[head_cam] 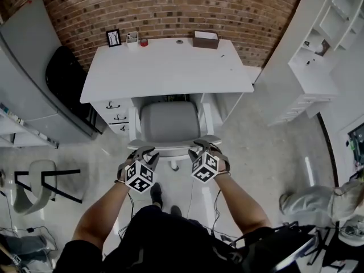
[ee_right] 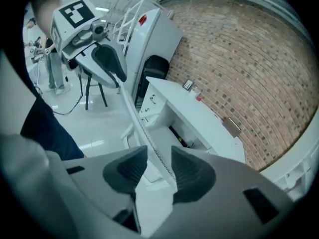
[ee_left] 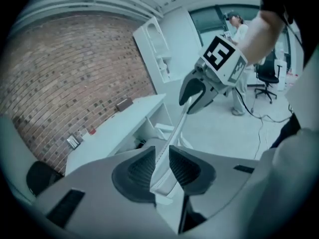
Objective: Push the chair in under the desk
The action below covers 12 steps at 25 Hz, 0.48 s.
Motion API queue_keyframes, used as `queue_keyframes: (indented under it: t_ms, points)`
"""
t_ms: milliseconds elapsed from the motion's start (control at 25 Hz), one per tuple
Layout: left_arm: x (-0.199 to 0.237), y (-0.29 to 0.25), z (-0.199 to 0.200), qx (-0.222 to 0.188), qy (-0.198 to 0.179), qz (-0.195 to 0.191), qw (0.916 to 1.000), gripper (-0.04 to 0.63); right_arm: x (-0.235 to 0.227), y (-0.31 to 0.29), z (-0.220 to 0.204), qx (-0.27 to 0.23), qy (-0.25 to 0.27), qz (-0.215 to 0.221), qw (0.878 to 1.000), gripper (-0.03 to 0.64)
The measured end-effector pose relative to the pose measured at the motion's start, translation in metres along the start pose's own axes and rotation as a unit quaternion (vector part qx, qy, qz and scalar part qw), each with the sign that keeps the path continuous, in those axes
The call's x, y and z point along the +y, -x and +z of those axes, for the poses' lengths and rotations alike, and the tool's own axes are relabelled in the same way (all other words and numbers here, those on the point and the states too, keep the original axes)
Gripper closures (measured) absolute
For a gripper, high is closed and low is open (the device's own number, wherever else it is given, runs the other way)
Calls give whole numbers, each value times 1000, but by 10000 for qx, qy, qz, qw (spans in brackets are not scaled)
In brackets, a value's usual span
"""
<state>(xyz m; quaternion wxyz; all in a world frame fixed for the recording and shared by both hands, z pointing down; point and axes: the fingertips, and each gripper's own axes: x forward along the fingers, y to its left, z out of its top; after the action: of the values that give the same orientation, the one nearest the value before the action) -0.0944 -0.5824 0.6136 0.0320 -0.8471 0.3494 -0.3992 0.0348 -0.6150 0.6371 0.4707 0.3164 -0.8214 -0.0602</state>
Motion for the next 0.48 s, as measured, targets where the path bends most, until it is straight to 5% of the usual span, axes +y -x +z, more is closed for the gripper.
queue_keyframes:
  t_ms: [200,480]
  points:
    - [2,43,25,-760,1085,427,9903,525,-7,41,23,-695,-628,-195,9954,474]
    - [3,107,47,-1785,2399,739,9514,586,-13,92,47,-1647,-1533,-250,9740,519]
